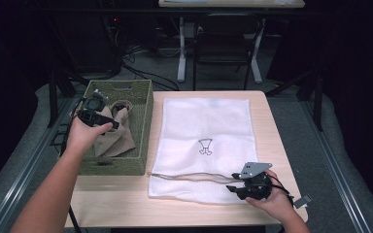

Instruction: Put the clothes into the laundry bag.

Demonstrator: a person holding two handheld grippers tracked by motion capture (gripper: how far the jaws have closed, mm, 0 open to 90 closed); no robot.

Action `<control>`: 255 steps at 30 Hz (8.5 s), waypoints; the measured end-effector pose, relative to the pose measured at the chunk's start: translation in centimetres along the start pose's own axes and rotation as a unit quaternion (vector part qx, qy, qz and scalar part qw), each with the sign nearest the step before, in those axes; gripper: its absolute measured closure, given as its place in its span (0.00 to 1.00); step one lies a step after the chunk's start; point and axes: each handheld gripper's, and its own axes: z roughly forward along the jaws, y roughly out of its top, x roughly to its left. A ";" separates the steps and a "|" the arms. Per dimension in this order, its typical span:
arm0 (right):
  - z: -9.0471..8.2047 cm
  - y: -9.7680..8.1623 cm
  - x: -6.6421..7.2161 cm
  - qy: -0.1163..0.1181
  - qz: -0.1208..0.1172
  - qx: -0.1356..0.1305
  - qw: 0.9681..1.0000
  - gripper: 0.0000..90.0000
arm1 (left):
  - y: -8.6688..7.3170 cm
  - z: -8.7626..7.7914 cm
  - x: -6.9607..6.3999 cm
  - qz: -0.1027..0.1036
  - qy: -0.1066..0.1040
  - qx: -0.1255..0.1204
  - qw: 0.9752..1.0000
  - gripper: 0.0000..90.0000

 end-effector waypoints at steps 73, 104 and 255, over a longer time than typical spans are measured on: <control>0.0 0.2 0.1 0.010 0.004 -0.009 1.000 0.57 | 1.6 10.1 2.5 -0.085 0.009 0.084 0.993 0.14; -0.2 0.2 0.5 0.005 0.005 -0.012 1.000 0.57 | 0.7 13.0 3.8 -0.115 0.007 0.098 0.989 0.11; -0.3 -0.1 0.2 -0.003 0.004 -0.004 1.000 0.57 | 3.1 -5.3 -1.6 0.036 -0.052 0.081 0.995 0.67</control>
